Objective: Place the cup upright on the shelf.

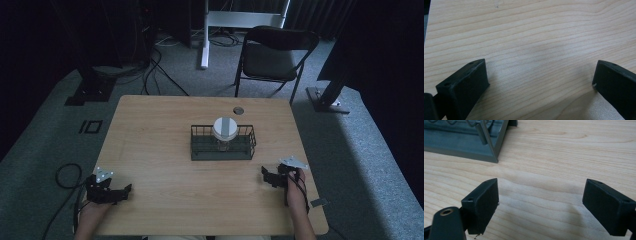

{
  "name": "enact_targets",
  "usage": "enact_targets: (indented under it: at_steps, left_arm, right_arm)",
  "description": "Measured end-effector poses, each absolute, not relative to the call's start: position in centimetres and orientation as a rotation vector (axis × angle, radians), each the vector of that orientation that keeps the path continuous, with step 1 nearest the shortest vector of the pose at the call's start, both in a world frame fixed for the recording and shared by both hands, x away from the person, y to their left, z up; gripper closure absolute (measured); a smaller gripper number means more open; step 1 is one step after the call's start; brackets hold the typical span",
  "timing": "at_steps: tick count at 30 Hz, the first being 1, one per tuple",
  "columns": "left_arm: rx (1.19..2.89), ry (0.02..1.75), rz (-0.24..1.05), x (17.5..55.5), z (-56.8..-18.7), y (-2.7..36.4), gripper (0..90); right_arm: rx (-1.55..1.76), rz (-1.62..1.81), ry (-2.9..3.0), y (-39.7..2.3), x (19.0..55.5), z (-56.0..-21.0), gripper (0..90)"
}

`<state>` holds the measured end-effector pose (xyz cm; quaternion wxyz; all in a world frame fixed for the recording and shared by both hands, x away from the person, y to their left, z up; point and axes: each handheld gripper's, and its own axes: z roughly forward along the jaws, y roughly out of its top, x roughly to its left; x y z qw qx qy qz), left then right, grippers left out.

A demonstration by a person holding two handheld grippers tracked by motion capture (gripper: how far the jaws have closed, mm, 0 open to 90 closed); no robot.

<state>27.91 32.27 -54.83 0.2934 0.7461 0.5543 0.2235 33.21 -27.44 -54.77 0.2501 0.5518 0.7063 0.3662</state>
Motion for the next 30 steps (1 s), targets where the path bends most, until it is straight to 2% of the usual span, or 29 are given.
enact_targets:
  at_steps: [12, 30]
  left_arm:
    - [1.987, 1.476, 0.595, 27.91, -54.83, 32.27, 0.2]
    - [1.988, 1.476, 0.595, 27.90, -54.83, 32.27, 0.2]
  right_arm:
    - [1.557, 0.855, 1.971, -27.70, 33.36, -55.09, 12.2]
    - [1.566, 0.853, 1.971, -27.72, 33.51, -55.12, 11.1]
